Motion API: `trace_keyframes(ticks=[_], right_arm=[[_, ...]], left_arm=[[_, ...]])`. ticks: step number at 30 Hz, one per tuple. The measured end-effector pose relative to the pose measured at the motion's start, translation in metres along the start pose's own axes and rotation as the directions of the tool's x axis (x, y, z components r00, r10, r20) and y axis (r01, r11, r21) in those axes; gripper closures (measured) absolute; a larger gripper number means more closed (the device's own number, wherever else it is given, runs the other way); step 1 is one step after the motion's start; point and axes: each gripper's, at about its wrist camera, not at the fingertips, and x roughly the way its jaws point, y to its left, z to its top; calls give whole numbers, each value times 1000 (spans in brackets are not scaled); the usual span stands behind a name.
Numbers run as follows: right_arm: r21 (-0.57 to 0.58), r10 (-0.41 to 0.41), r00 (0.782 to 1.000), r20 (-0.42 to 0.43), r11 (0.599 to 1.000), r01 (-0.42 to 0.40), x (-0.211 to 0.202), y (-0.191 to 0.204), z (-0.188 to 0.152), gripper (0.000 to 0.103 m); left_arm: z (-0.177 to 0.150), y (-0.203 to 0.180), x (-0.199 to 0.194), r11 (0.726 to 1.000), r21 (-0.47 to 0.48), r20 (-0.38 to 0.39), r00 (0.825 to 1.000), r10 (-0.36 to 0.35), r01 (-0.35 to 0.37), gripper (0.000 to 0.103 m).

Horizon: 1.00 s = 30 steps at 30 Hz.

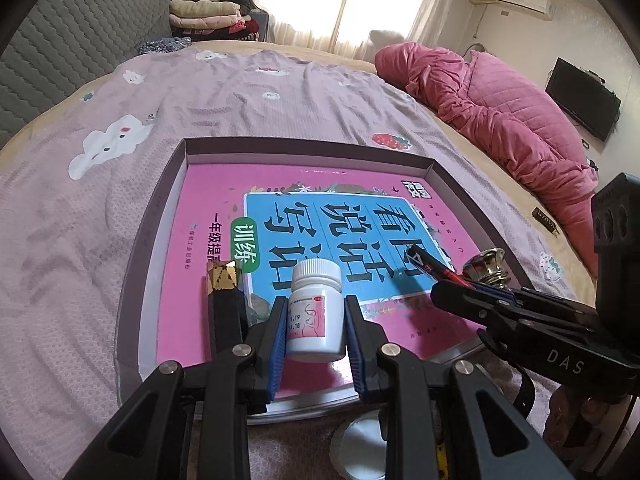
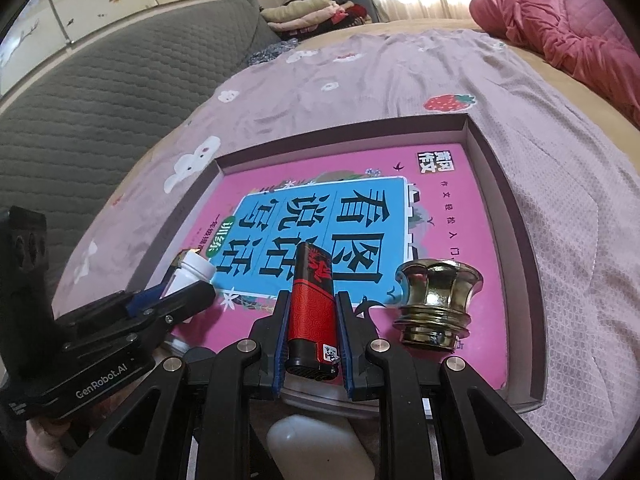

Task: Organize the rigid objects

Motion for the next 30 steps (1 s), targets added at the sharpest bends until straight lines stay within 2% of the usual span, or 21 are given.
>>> trace_keyframes(ticks=[15, 30], right_arm=[[-23, -68, 997, -33, 997, 67, 4, 2, 0, 81], [33, -10, 1000, -15, 999, 10, -1, -3, 2, 78]], left_arm=[[1, -2, 8, 1000, 10, -26, 1000, -5, 5, 76], [0, -4, 11, 999, 31, -38, 999, -10, 11, 76]])
